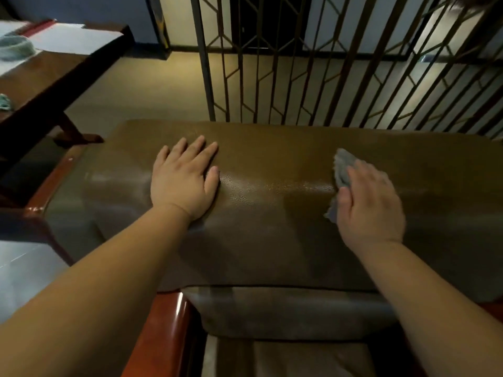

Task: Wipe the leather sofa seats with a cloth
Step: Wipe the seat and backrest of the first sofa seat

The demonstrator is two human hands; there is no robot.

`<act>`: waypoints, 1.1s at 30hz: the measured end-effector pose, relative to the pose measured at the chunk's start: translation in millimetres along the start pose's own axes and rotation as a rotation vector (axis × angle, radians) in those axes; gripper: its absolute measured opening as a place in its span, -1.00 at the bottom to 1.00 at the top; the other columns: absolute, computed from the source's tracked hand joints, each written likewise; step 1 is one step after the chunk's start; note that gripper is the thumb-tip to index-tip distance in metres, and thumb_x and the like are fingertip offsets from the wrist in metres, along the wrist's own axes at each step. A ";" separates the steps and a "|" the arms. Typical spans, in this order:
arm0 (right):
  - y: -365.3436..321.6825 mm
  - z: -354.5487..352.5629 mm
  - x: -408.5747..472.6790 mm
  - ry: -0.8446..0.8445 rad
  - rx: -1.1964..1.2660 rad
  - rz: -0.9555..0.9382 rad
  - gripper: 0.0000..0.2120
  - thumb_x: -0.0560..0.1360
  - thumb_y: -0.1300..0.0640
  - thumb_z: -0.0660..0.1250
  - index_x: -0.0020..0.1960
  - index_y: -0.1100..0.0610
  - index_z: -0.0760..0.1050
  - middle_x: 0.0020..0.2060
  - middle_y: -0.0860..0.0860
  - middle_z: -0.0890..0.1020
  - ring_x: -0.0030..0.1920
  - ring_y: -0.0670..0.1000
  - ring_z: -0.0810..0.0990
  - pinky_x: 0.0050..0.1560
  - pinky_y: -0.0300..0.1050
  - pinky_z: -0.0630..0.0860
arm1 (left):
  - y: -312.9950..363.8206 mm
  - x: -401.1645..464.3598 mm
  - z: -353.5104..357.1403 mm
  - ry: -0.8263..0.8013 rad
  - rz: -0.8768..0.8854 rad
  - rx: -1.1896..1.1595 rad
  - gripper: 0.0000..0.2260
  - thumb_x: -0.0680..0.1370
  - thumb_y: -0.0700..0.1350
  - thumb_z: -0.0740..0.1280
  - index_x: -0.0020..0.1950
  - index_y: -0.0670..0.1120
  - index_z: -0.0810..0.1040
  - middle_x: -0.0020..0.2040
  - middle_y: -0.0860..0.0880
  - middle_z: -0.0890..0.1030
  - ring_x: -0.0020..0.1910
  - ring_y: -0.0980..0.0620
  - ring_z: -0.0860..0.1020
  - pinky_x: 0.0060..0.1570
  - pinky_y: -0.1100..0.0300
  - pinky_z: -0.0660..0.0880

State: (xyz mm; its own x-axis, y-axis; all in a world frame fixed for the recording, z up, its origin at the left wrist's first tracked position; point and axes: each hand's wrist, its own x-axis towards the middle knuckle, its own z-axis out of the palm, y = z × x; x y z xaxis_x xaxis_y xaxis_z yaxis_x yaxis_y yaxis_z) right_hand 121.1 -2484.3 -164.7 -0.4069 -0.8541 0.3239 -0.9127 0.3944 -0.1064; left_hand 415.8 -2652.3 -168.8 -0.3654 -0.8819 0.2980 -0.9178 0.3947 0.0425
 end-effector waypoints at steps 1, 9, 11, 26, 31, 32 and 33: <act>-17.8 2.3 -0.4 0.038 0.015 0.084 -0.51 0.72 -0.06 -0.01 0.56 0.12 0.32 0.56 0.13 0.35 0.58 0.15 0.26 0.61 0.19 0.15 | 0.2 1.0 -0.6 -0.004 0.000 0.000 -0.44 0.64 0.23 -0.03 0.64 0.19 0.31 0.64 0.06 0.33 0.62 -0.11 0.27 0.58 -0.17 0.16; -220.9 26.7 -19.2 -0.093 -0.001 -0.394 -0.39 0.68 -0.09 0.00 0.67 0.12 0.09 0.65 0.13 0.17 0.65 0.18 0.09 0.64 0.20 0.01 | -37.1 -29.3 -7.7 -0.004 0.056 -0.086 -0.46 0.68 0.11 -0.04 0.66 0.08 0.29 0.67 0.00 0.27 0.66 -0.02 0.19 0.64 -0.04 0.06; -192.9 20.5 -14.3 -0.089 -0.062 -0.535 -0.36 0.66 -0.10 0.15 0.65 0.15 0.17 0.62 0.18 0.24 0.62 0.21 0.18 0.63 0.20 0.10 | -62.6 -46.6 -8.0 0.011 0.046 -0.068 -0.44 0.69 0.16 -0.06 0.67 0.07 0.28 0.67 -0.03 0.27 0.66 -0.06 0.19 0.64 -0.04 0.05; -361.6 39.3 -15.7 -0.112 0.046 -0.596 -0.45 0.73 -0.11 -0.08 0.68 0.00 0.05 0.68 0.04 0.09 0.67 0.08 0.01 0.66 0.08 -0.13 | -149.0 -65.9 26.5 0.156 -0.088 -0.049 -0.37 0.66 0.04 -0.02 0.66 -0.29 0.16 0.65 -0.27 0.21 0.65 -0.15 0.02 0.62 0.12 -0.31; -271.2 30.6 -15.7 -0.044 -0.053 -0.613 -0.40 0.67 -0.12 -0.05 0.61 0.14 0.26 0.59 0.17 0.32 0.60 0.18 0.24 0.63 0.14 0.12 | -162.1 -87.1 16.4 0.093 -0.078 -0.379 -0.33 0.69 0.15 0.04 0.71 -0.18 0.05 0.73 -0.12 0.00 0.70 -0.11 -0.02 0.68 -0.03 -0.03; -269.0 30.1 -14.6 -0.044 -0.058 -0.553 -0.41 0.67 -0.12 -0.04 0.60 0.16 0.27 0.58 0.18 0.33 0.60 0.19 0.25 0.62 0.15 0.13 | -168.8 -100.3 19.2 0.069 -0.066 -0.400 -0.31 0.69 0.15 0.10 0.73 -0.13 -0.01 0.73 -0.06 -0.09 0.71 -0.07 -0.04 0.67 0.00 0.00; -277.4 31.1 -13.5 -0.047 -0.058 -0.478 -0.43 0.69 -0.10 -0.04 0.59 0.15 0.27 0.58 0.17 0.33 0.59 0.19 0.24 0.62 0.16 0.13 | -175.3 -115.6 25.2 0.058 -0.058 -0.395 -0.28 0.69 0.16 0.15 0.73 -0.10 -0.05 0.74 -0.02 -0.14 0.71 -0.05 -0.05 0.66 0.03 0.02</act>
State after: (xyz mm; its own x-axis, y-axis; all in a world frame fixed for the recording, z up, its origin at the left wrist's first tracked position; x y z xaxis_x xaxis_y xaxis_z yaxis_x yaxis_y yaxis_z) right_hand 378.7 -2592.6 -168.8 0.0555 -0.9581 0.2809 -0.9948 -0.0290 0.0977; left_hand 615.0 -2626.0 -234.8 -0.2949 -0.8941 0.3370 -0.8023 0.4232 0.4209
